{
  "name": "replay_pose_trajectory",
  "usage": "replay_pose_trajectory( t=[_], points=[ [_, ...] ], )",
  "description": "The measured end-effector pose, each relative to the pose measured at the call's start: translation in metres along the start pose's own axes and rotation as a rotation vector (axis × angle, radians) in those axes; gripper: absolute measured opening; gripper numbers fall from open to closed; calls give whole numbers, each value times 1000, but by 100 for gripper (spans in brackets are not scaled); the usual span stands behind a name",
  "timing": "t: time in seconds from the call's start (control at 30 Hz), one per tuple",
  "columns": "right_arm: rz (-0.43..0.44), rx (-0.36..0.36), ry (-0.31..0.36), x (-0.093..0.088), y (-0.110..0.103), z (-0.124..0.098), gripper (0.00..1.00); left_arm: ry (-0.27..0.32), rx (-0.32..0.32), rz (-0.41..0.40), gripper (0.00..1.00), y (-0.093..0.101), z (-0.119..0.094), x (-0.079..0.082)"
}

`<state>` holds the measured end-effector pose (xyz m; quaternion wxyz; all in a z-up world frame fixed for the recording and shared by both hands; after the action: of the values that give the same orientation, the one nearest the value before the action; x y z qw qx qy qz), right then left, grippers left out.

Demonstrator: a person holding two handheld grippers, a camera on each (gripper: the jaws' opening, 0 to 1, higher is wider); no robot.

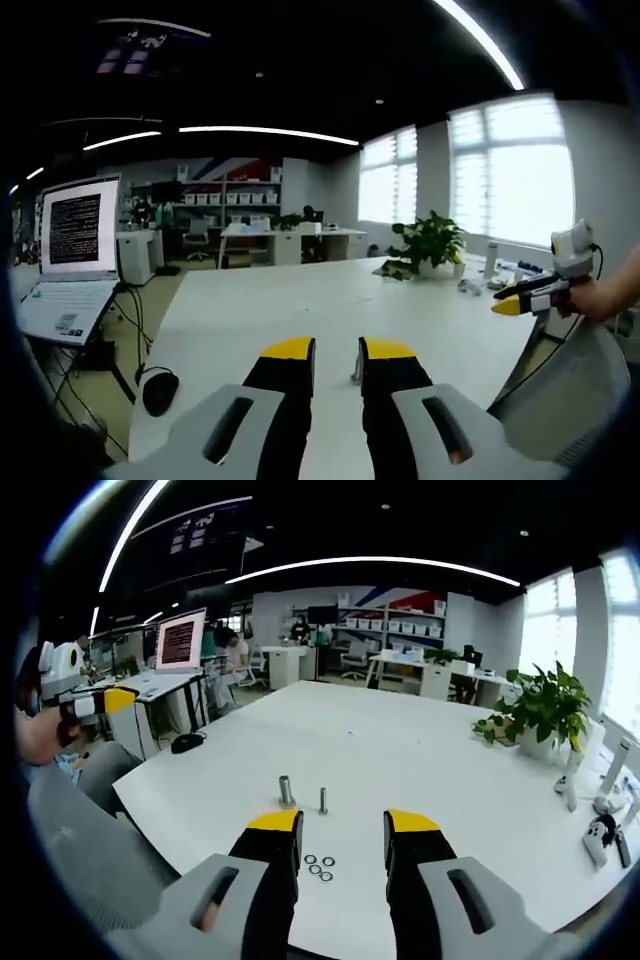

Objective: Place the washer onto the threaded stud by aligning its center hole with the stud, sliding it down to the base, and recovering from edge contact or off-axis alignment until the washer reaches the visible bottom stop.

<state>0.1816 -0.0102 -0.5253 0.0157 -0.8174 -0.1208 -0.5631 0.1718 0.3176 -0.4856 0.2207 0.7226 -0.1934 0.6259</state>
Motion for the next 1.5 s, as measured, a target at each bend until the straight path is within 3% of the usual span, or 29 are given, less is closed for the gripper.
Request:
replay_pose_trajectory(
  t=[0.47, 0.83, 1.0, 1.2, 1.33, 1.5],
  points=[
    [4, 32, 23, 4, -4, 0, 37, -27, 58, -17, 16, -12, -1, -4],
    [86, 54, 29, 4, -1, -1, 37, -107, 174, -26, 17, -31, -6, -18],
    [65, 88, 54, 8, -8, -2, 37, -144, 170, 2, 17, -29, -3, -22],
    [107, 97, 73, 12, -6, -3, 37, -174, 167, 12, 18, -30, 0, -27],
    [96, 105, 75, 13, -9, -2, 37, -221, 113, -66, 18, -26, 8, -39],
    [89, 102, 62, 12, -8, 0, 37, -243, 89, -69, 19, -21, 14, -43]
  ],
)
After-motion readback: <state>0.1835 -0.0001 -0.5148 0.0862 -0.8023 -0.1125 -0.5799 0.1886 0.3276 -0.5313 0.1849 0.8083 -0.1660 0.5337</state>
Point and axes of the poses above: the point that each gripper's makers call its tool centre point, and the gripper's own axes: z roughly forward along the fingers, y roughly to its right, x roughly out of its top, the point moved 4 cm from there along -z, roughly backward along the fingers, and after that the axes turned 7 degrees about -x, right-handed, at the moved point
